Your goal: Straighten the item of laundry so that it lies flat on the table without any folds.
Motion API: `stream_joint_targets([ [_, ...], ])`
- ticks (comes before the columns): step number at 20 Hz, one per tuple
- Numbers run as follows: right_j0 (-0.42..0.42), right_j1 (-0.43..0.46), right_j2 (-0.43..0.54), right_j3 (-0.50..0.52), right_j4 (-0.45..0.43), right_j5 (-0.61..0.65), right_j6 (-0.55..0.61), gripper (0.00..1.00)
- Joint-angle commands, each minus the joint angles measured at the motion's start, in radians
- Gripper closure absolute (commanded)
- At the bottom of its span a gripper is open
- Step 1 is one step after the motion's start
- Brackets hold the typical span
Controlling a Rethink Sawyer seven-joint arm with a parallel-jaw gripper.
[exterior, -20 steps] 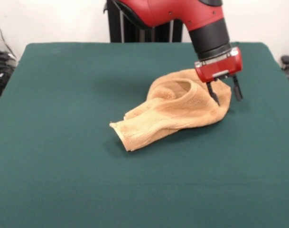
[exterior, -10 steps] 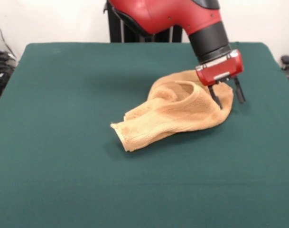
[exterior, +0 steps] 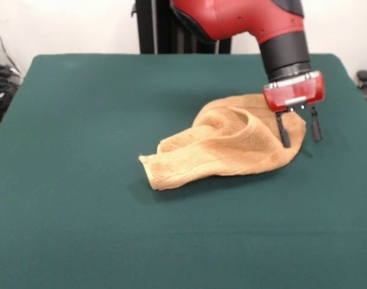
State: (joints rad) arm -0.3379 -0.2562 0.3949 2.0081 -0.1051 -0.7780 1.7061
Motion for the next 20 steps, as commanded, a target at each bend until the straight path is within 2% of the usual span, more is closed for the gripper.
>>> stream_joint_targets([
  [1, 0.028, 0.023, -0.037, -0.115, 0.133, -0.085, 0.250, 0.00],
  [15, 0.030, 0.018, -0.031, -0.107, 0.134, -0.096, 0.260, 0.00],
  [17, 0.022, 0.023, -0.026, -0.115, 0.117, -0.091, 0.260, 0.00],
  [20, -0.015, 0.070, 0.005, -0.185, 0.010, -0.071, 0.259, 0.00],
])
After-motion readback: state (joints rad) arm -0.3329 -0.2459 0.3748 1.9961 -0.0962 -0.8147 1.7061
